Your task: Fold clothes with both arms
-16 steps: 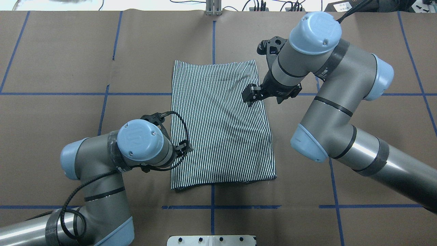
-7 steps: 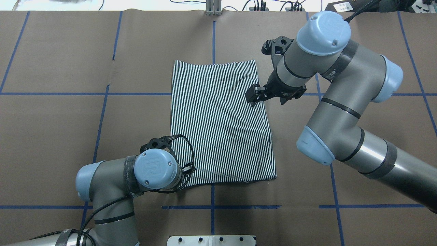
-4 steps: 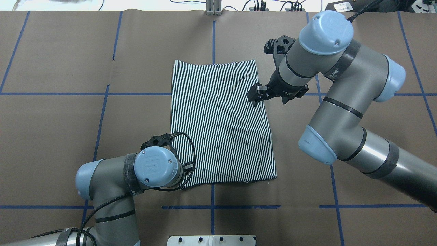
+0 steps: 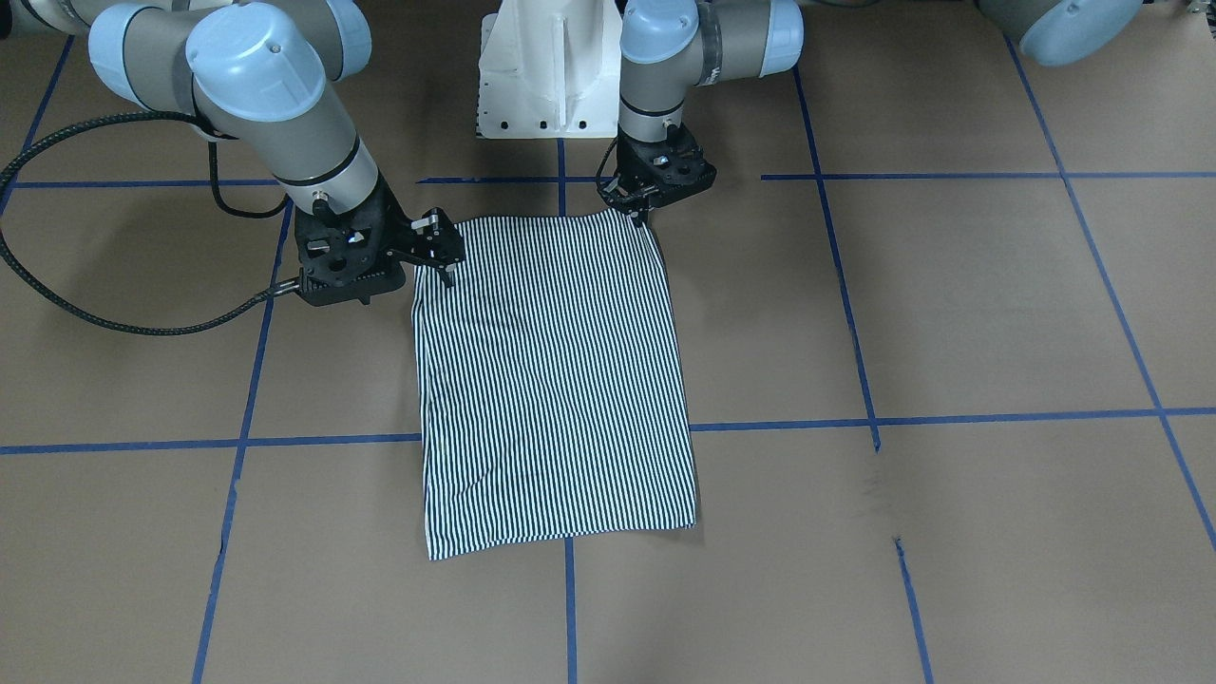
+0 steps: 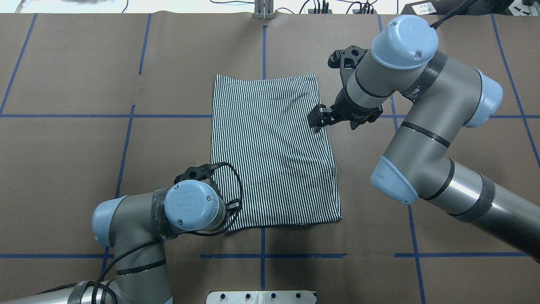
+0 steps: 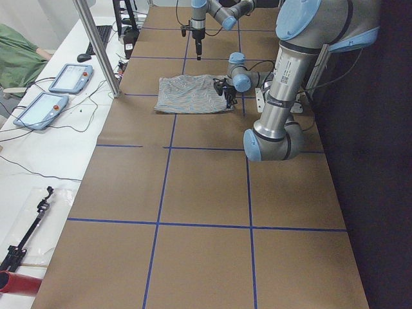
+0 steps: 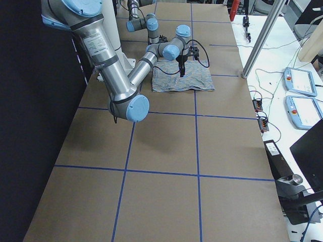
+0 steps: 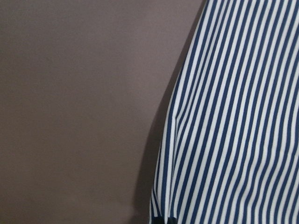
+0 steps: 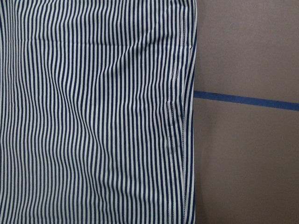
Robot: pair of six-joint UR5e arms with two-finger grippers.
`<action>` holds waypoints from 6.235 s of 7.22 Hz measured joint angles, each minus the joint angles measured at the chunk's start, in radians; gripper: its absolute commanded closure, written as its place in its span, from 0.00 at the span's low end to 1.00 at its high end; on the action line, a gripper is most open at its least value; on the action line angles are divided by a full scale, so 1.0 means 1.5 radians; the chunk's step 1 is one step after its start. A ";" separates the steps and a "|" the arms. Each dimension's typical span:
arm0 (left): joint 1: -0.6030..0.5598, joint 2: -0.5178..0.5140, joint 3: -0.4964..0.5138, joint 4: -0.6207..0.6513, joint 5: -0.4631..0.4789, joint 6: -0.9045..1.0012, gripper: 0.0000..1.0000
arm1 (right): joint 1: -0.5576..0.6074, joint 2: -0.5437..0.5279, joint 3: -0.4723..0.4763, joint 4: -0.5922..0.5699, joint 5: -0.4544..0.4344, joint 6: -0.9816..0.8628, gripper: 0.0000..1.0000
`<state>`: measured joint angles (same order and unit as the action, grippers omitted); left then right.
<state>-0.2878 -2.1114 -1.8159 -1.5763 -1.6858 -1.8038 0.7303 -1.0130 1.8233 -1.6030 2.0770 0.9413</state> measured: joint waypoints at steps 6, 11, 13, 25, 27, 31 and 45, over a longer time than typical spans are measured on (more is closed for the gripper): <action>0.010 0.002 0.011 0.002 0.001 -0.001 0.03 | 0.000 -0.003 0.001 0.000 -0.001 0.000 0.00; 0.012 -0.003 0.020 -0.001 0.002 -0.001 1.00 | 0.000 -0.003 0.001 0.000 0.000 0.000 0.00; 0.012 -0.004 0.015 -0.001 -0.001 0.000 1.00 | 0.001 -0.004 0.001 0.000 0.000 0.000 0.00; 0.005 0.004 -0.017 0.000 -0.001 0.024 1.00 | -0.206 -0.020 0.019 0.055 -0.157 0.600 0.00; 0.006 0.003 -0.018 0.000 -0.002 0.026 1.00 | -0.241 -0.032 -0.001 0.059 -0.189 0.707 0.00; 0.006 0.003 -0.019 0.000 -0.002 0.026 1.00 | -0.267 -0.046 -0.018 0.056 -0.205 0.745 0.00; 0.008 0.002 -0.015 -0.001 0.001 0.025 1.00 | -0.275 -0.035 -0.016 0.021 -0.222 0.749 1.00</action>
<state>-0.2761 -2.1077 -1.8386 -1.5779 -1.6843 -1.7656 0.3183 -1.0658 1.7987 -1.5720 1.7443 2.0644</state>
